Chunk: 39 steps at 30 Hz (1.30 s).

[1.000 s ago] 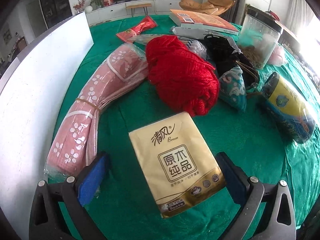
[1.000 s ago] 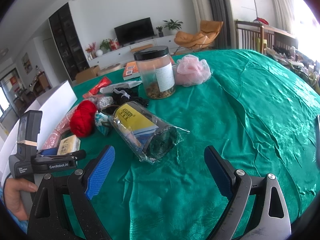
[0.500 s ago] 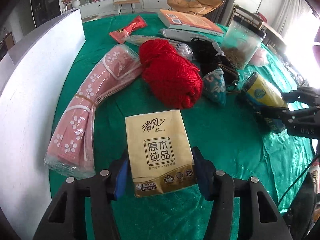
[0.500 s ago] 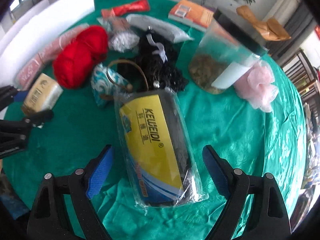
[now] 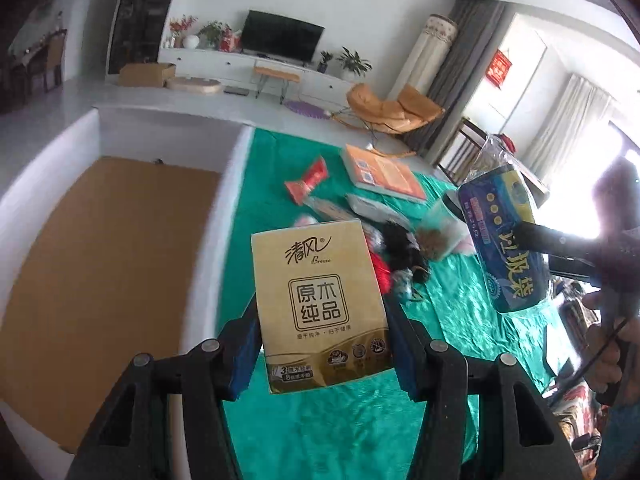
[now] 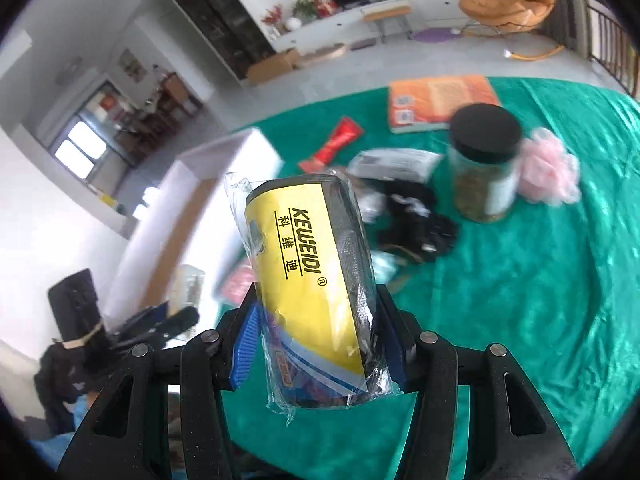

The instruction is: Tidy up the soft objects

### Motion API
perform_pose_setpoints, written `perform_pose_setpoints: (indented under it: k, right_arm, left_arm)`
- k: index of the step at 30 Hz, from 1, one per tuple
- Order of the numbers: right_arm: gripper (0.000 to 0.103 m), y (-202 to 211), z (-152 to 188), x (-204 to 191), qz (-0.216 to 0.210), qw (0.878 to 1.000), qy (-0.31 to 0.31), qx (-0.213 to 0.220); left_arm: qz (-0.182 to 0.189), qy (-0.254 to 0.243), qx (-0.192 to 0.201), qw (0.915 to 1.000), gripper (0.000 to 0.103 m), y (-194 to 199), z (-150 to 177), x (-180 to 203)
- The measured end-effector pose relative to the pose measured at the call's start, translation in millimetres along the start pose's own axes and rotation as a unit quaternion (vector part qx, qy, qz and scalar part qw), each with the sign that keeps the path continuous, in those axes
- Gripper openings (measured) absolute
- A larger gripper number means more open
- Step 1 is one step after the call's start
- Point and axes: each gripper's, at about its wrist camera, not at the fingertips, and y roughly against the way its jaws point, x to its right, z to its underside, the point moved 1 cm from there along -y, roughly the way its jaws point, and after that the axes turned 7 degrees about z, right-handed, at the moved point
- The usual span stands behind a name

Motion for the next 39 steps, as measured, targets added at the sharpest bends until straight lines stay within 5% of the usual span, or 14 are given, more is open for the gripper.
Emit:
perform_pose_setpoints:
  k: [4, 9, 11, 12, 14, 19, 22, 24, 29, 32, 39]
  right_arm:
    - [0.056, -34.6, -11.2, -98.9, -0.088, 0.995, 0.038, -0.008]
    - [0.061, -91.7, 0.0, -190.5, -0.122, 0.988, 0.086, -0.030]
    - [0.093, -105.2, 12.4, -203.2, -0.139, 0.986, 0.083, -0.027]
    - [0.093, -113.2, 15.4, -201.4, -0.134, 0.987, 0.082, -0.025]
    - [0.092, -111.1, 20.8, -186.2, -0.108, 0.990, 0.094, -0.012]
    - [0.092, -95.0, 48.7, -87.1, 0.092, 0.990, 0.084, 0.058]
    - [0.092, -92.4, 82.7, -3.8, 0.268, 0.960, 0.055, 0.060]
    - [0.092, -97.6, 103.7, 47.0, 0.332, 0.942, 0.020, 0.038]
    - [0.092, -95.8, 121.2, 111.4, 0.385, 0.922, -0.029, 0.032]
    - [0.093, -97.3, 110.5, 131.8, 0.352, 0.933, -0.057, 0.054]
    - [0.099, -116.7, 94.9, 136.3, 0.358, 0.930, -0.065, 0.054]
  left_arm:
    - [-0.092, 0.010, 0.035, 0.9951, 0.056, 55.4, -9.5, -53.1]
    - [-0.199, 0.024, 0.042, 0.9788, 0.065, 84.2, 0.6, -102.6]
    - [-0.237, 0.033, 0.043, 0.9700, 0.087, 82.9, 6.7, -112.8]
    - [-0.243, 0.037, 0.048, 0.9681, 0.094, 79.7, 10.7, -114.7]
    - [-0.230, 0.038, 0.057, 0.9707, 0.095, 74.1, 16.4, -110.8]
    - [-0.148, -0.003, 0.058, 0.9873, 0.095, 47.4, 14.4, -57.0]
    - [-0.072, -0.045, 0.037, 0.9958, 0.103, 17.2, 22.0, -2.7]
    - [-0.038, -0.077, 0.001, 0.9963, 0.103, -18.5, 37.7, 30.6]
    - [-0.022, -0.111, -0.085, 0.9899, 0.103, -121.3, 81.9, 80.4]
    - [-0.038, -0.103, -0.106, 0.9882, 0.103, -166.6, 96.8, 86.9]
    - [-0.094, -0.137, -0.114, 0.9795, 0.103, -212.7, 87.1, 95.4]
